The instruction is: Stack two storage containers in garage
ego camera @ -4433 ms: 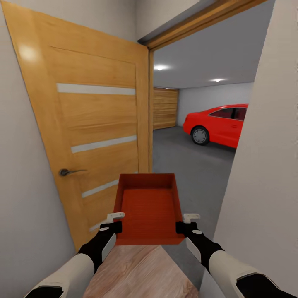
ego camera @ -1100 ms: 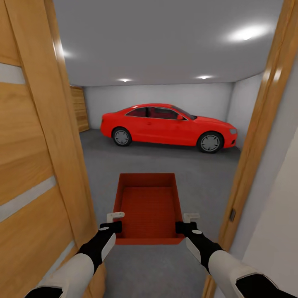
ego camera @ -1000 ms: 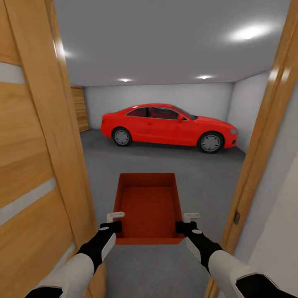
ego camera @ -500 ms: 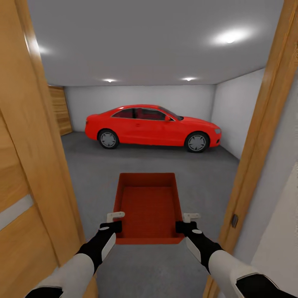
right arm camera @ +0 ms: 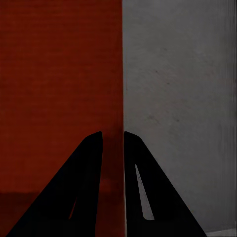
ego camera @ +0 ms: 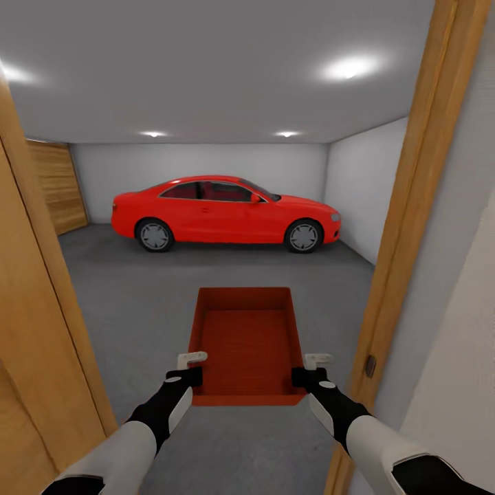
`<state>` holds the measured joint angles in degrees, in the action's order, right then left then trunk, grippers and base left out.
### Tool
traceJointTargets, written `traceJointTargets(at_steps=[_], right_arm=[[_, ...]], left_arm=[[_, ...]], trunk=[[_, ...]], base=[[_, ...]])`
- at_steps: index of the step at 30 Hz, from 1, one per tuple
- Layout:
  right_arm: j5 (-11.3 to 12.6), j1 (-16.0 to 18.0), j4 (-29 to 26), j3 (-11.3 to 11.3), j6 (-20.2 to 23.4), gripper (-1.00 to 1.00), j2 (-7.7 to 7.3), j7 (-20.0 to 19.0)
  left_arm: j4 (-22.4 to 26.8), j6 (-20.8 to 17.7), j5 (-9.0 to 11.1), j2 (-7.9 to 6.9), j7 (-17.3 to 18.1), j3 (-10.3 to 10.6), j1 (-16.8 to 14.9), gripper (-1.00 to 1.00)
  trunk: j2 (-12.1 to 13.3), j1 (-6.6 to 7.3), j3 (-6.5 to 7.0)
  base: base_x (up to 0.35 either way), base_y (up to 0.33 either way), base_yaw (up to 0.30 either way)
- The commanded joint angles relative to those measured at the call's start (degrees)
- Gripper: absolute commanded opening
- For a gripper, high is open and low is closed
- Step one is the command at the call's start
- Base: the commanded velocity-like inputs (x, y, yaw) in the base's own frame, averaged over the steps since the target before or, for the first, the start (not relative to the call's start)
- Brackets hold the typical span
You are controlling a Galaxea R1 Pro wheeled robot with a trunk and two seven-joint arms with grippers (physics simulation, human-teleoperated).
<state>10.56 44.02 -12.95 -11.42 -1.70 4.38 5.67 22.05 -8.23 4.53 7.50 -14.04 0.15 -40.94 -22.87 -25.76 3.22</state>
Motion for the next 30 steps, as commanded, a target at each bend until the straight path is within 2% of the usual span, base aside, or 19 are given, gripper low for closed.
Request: traceJointTargets(at_steps=[1,7,30], right_arm=[[0.6,0.0,0.2,1.0,-0.2,-1.00,-0.16,0.5],[0.6,0.0,0.2,1.0,-0.2,-1.00,-0.17,0.5],[0.6,0.0,0.2,1.0,-0.3,-1.00,-0.25,0.5]], left_arm=[[0.4,0.2,-1.0,-1.96,-2.3,-1.0,0.0,-1.00],[0.4,0.2,-1.0,-1.96,-2.3,-1.0,0.0,-1.00],[0.4,0.2,-1.0,-1.96,-2.3,-1.0,0.0,-1.00]], trunk=[[0.0,-0.02,0.01],[0.0,-0.02,0.08],[0.0,-0.02,0.08]], base=[[0.028,0.001,-0.222],[0.005,0.000,-0.105],[0.000,0.000,-0.001]])
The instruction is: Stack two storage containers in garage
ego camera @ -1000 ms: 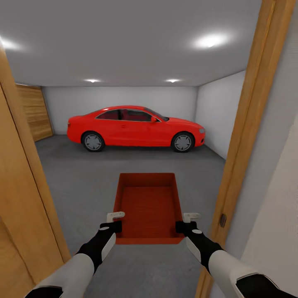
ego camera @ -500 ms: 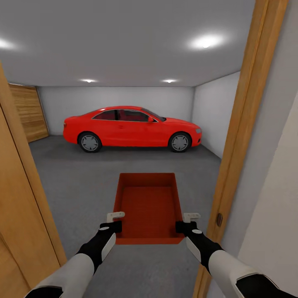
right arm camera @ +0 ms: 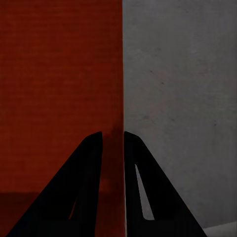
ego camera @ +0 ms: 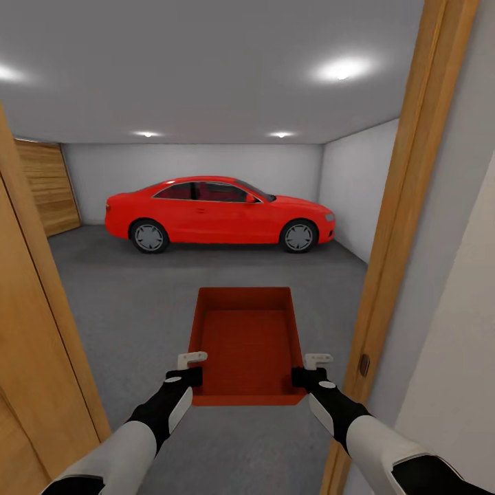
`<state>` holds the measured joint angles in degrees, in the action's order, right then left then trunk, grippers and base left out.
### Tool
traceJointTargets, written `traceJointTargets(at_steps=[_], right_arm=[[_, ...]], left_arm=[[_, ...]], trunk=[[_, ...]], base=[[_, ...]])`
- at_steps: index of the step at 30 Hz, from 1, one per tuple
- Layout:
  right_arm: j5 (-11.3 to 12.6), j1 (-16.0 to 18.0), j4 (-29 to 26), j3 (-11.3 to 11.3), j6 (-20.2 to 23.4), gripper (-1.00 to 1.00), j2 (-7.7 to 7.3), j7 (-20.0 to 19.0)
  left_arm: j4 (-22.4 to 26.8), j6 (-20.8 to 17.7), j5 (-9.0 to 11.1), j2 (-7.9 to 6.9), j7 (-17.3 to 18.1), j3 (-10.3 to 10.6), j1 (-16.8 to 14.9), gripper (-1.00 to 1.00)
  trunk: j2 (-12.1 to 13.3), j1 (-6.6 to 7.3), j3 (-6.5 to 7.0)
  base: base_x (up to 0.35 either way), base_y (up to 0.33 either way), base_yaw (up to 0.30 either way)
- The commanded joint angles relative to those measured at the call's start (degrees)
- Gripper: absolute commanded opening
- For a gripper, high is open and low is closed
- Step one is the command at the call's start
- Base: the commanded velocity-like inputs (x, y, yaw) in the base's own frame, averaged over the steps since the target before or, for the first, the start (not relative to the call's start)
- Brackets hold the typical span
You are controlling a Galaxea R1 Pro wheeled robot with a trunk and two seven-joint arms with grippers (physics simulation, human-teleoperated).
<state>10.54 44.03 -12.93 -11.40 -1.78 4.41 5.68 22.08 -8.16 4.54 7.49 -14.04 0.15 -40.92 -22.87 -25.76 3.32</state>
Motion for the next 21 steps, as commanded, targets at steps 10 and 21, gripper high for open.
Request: traceJointTargets(at_steps=[10,21], right_arm=[[0.6,0.0,0.2,0.9,-0.2,-1.00,-0.28,0.5],[0.6,0.0,0.2,0.9,-0.2,-1.00,-0.28,0.5]], left_arm=[[0.3,0.2,-1.0,-1.95,-2.3,-1.1,0.0,-1.00],[0.3,0.2,-1.0,-1.95,-2.3,-1.1,0.0,-1.00]], trunk=[[-0.1,-0.02,-0.02],[-0.1,-0.02,-0.02]], base=[[0.099,0.107,0.000],[0.046,0.033,0.000]])
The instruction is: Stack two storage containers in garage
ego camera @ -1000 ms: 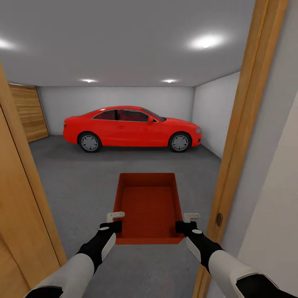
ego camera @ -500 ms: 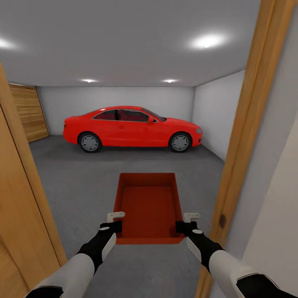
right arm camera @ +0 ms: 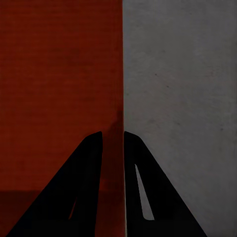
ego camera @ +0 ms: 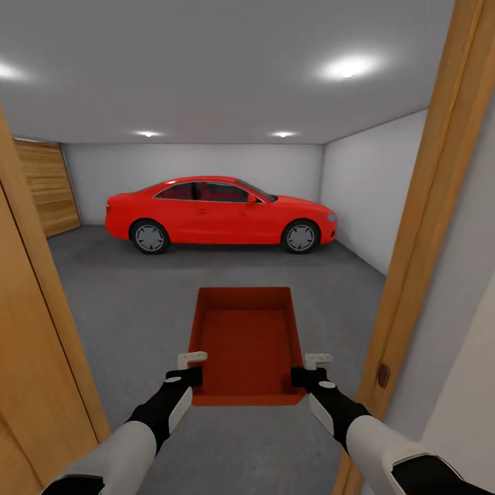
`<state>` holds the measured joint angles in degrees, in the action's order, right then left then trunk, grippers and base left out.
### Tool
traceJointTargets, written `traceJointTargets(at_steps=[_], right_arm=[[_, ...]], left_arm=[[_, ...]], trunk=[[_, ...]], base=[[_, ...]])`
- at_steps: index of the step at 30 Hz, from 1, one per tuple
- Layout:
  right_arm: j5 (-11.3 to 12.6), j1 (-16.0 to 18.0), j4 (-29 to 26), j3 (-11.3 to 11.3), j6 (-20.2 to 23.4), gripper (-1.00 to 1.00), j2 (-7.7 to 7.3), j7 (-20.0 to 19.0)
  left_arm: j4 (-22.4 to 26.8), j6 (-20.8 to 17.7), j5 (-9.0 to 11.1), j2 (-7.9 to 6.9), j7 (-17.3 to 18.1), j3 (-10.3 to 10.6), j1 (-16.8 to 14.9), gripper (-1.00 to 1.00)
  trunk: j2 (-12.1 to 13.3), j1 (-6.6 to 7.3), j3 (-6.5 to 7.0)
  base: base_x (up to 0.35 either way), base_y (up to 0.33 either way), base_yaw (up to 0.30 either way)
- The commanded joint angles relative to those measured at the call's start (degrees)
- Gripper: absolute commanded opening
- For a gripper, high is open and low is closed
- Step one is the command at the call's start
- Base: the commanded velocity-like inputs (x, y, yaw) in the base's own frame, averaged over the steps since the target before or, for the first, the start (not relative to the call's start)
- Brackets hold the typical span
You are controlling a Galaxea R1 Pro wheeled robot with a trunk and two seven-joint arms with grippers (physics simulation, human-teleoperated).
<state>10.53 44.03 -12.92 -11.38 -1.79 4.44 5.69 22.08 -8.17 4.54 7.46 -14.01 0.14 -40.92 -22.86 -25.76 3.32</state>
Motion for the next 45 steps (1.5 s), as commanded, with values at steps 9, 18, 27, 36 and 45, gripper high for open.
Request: traceJointTargets(at_steps=[9,18,27,36,45], right_arm=[[0.6,0.0,0.2,0.9,-0.2,-1.00,-0.31,0.5],[0.6,0.0,0.2,0.9,-0.2,-1.00,-0.31,0.5],[0.6,0.0,0.2,0.9,-0.2,-1.00,-0.30,0.5],[0.6,0.0,0.2,0.9,-0.2,-1.00,-0.30,0.5],[0.6,0.0,0.2,0.9,-0.2,-1.00,-0.30,0.5]], left_arm=[[0.4,0.2,-1.0,-1.91,-2.3,-1.0,0.0,-1.00],[0.3,0.2,-1.0,-1.87,-2.3,-1.0,0.0,-1.00],[0.2,0.2,-1.0,-2.01,-2.3,-1.1,0.0,-1.00],[0.2,0.2,-1.0,-2.01,-2.3,-1.1,0.0,-1.00],[0.3,0.2,-1.0,-1.97,-2.4,-1.1,0.0,-1.00]], trunk=[[-0.1,-0.02,-0.02],[-0.1,-0.02,-0.02],[-0.1,-0.02,-0.02],[-0.1,-0.02,-0.02],[-0.1,-0.02,-0.02]], base=[[0.008,0.005,0.000],[0.018,0.000,0.000],[0.286,0.000,0.000],[0.320,0.000,0.000],[0.253,0.000,0.000]])
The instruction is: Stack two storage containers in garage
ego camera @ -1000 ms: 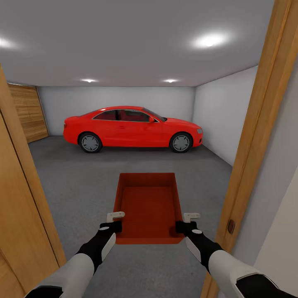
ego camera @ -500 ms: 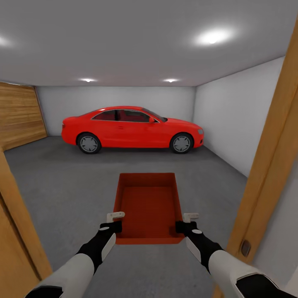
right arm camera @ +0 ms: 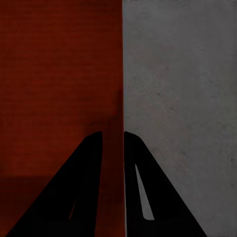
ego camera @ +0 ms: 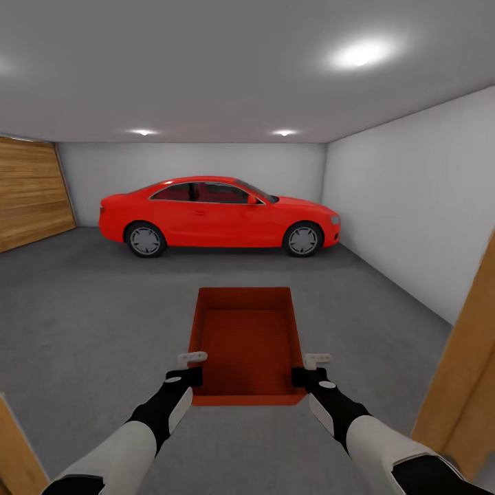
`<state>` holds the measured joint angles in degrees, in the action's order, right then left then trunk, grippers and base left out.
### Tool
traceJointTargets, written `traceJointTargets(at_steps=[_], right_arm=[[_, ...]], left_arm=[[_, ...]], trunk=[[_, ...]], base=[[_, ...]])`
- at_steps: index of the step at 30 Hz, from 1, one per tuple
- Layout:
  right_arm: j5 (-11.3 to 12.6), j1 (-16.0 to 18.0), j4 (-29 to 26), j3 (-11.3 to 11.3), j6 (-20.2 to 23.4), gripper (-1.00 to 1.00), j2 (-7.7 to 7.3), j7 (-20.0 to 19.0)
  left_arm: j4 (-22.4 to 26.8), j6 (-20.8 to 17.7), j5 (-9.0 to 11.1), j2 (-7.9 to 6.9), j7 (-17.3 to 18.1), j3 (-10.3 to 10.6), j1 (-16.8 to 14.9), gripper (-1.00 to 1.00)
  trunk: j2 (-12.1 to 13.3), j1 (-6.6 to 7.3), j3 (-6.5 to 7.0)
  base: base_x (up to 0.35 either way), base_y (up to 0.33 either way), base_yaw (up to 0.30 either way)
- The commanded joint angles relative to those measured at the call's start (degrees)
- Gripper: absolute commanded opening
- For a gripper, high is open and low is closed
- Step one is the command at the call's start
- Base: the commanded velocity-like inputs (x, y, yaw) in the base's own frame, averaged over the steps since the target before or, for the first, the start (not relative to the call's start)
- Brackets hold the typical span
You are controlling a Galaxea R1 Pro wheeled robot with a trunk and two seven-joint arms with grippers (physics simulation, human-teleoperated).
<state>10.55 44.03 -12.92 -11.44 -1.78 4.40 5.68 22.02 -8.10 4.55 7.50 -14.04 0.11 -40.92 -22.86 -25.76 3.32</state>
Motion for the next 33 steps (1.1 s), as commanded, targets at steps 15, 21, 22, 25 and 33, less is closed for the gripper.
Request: traceJointTargets(at_steps=[15,21,22,25,33], right_arm=[[0.6,0.0,0.2,1.0,-0.2,-1.00,-0.21,0.5],[0.6,0.0,0.2,1.0,-0.2,-1.00,-0.20,0.5],[0.6,0.0,0.2,1.0,-0.2,-1.00,-0.20,0.5],[0.6,0.0,0.2,1.0,-0.2,-1.00,-0.19,0.5],[0.6,0.0,0.2,1.0,-0.2,-1.00,-0.20,0.5]], left_arm=[[0.4,0.1,-1.0,-1.92,-2.4,-1.1,0.0,-1.00],[0.4,0.1,-1.0,-1.96,-2.4,-1.0,0.0,-1.00],[0.4,0.1,-1.0,-1.96,-2.4,-1.0,0.0,-1.00],[0.4,0.1,-1.0,-1.96,-2.4,-1.0,0.0,-1.00],[0.4,0.1,-1.0,-1.97,-2.4,-1.0,0.0,-1.00]], trunk=[[-0.1,-0.03,-0.02],[-0.1,-0.03,-0.02],[-0.1,-0.03,-0.02],[-0.1,-0.03,-0.02],[-0.1,-0.03,-0.02]], base=[[0.039,0.021,0.000],[0.000,0.000,0.000],[0.000,0.000,0.000],[0.000,0.000,0.000],[0.036,0.048,0.000]])
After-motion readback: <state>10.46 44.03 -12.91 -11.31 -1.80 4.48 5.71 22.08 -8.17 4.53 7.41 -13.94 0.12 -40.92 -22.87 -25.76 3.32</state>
